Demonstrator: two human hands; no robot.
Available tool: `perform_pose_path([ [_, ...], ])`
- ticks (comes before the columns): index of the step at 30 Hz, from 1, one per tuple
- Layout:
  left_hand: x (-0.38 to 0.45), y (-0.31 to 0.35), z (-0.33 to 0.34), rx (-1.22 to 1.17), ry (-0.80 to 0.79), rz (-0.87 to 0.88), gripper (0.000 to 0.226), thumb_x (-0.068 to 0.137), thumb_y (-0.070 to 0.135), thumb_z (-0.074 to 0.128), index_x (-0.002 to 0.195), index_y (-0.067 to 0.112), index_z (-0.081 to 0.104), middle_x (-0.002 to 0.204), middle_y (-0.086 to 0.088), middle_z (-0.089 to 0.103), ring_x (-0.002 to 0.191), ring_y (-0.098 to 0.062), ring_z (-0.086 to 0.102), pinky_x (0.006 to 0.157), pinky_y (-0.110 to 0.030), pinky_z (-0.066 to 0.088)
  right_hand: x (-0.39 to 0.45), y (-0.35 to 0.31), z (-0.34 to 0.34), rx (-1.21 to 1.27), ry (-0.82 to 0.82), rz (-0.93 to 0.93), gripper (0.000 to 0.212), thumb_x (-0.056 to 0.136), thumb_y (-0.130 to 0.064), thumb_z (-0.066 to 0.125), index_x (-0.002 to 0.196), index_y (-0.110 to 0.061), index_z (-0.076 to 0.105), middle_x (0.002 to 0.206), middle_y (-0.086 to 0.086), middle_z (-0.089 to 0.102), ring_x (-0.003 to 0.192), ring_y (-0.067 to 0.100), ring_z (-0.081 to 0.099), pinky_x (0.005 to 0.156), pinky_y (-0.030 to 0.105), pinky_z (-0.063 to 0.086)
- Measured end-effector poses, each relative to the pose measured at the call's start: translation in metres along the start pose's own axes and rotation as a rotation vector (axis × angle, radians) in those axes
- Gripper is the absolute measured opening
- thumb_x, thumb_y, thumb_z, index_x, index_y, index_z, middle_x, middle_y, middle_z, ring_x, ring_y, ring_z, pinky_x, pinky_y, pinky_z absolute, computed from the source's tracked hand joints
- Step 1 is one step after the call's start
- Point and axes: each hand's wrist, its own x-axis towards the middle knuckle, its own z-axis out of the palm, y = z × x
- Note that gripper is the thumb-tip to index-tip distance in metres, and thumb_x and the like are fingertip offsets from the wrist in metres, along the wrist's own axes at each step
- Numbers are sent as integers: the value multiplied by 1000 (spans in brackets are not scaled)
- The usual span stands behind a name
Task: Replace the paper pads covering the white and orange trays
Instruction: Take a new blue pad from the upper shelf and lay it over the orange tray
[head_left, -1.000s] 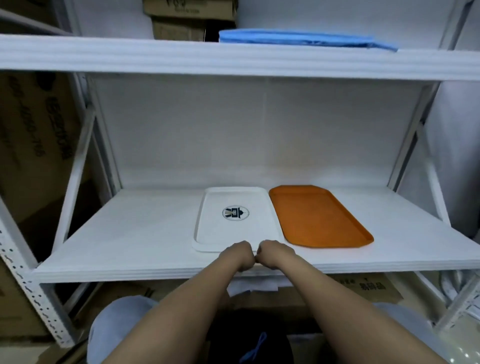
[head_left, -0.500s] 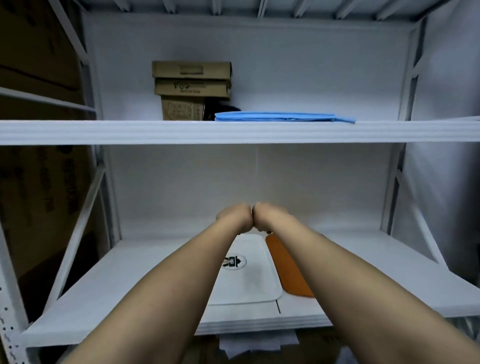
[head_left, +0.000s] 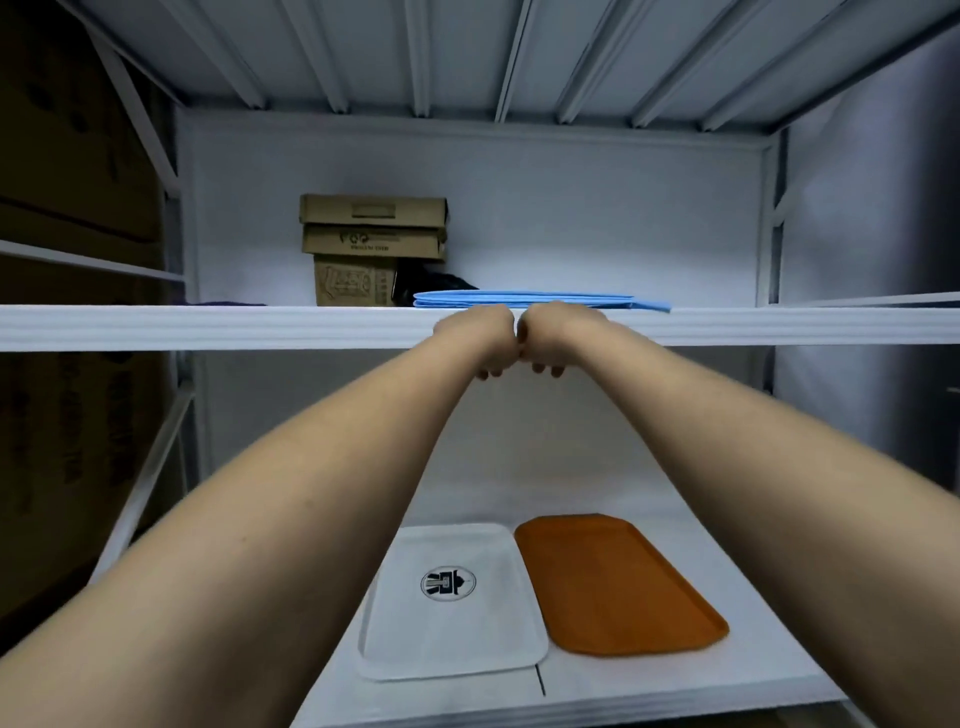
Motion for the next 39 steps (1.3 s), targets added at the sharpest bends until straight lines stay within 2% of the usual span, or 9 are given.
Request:
perform_pose_path([
  [5,9,13,-39,20,76,93,20,91,22,45,75,19,57,78,5,69,79,-15,71,83,-28,52,8,16,-36,-19,94,-42,19,92,-28,45,93,-20,62,90,-6,71,69,15,67,65,24,44],
  [8,26,16,-53,62,207,103,18,88,18,46,86,12,62,88,-3,69,81,-23,65,71,-29,50,18,28,-50,-55,301,-31,21,90,-26,45,97,-20,64,99,0,69,83,23,64,68,26,42],
  [11,51,12,-58,111,264,66,15,89,19,42,83,10,53,99,-10,63,84,-30,55,66,-31,39,36,45,-59,-55,403,32,27,91,-27,44,110,-20,62,111,6,63,93,29,55,71,30,38],
  [13,66,7,-57,108,202,18,23,92,27,39,88,8,51,109,-14,61,89,-31,53,72,-33,42,51,57,-59,-34,359,89,32,93,-35,42,117,-20,58,119,6,59,104,29,54,74,31,38],
  [17,89,-11,-50,43,87,-118,57,91,49,34,135,14,44,140,-15,42,121,-36,45,101,-44,40,83,75,-46,37,242,153,53,94,-56,36,132,-20,47,137,5,47,123,28,46,93,38,38],
  [22,79,-23,-55,-7,-128,-129,51,104,33,25,150,10,22,158,-9,18,144,-25,18,113,-31,18,112,74,-25,119,77,184,67,91,-68,25,140,-24,39,146,1,40,134,27,35,107,43,26],
  [29,90,-27,-61,-67,-204,-144,44,105,23,28,148,16,28,156,-7,23,140,-27,25,108,-33,26,134,71,-3,210,-26,199,76,87,-74,21,139,-21,39,146,1,40,132,26,37,109,45,27],
  [35,118,-51,-62,-191,-183,-291,47,96,45,42,128,13,55,121,-10,55,101,-28,52,87,-36,44,132,77,2,238,15,196,72,89,-72,20,137,-23,41,144,-1,43,130,25,39,107,43,27],
  [39,127,-65,-67,-385,-105,-351,42,93,46,45,114,14,62,116,-10,59,96,-25,56,78,-35,48,129,76,5,227,38,202,70,90,-71,19,137,-24,41,141,-1,45,128,26,40,105,43,25],
])
